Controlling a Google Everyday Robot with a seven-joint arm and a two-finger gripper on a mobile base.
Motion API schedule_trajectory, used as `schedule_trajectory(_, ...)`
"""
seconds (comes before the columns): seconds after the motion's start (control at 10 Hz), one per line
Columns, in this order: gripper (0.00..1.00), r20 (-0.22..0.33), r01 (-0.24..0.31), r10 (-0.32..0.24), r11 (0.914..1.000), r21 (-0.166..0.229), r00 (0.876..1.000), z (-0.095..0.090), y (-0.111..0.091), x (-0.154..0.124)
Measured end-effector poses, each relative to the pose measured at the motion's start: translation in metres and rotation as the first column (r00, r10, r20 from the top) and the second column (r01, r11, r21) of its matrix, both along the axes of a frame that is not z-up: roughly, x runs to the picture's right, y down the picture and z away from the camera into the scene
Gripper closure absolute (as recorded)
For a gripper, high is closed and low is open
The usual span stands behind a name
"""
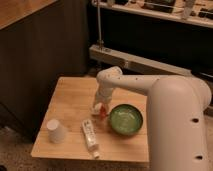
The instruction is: Place the pepper on the white sponge
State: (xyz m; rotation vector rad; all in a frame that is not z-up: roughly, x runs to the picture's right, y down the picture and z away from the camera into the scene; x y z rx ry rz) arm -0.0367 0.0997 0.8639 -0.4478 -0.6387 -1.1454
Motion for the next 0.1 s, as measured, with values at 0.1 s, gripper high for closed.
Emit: schedule_trajectory(0.1, 0.35, 0.0, 0.0, 0.0, 1.0, 0.002, 1.0, -0.0004, -0.0006, 0.0004)
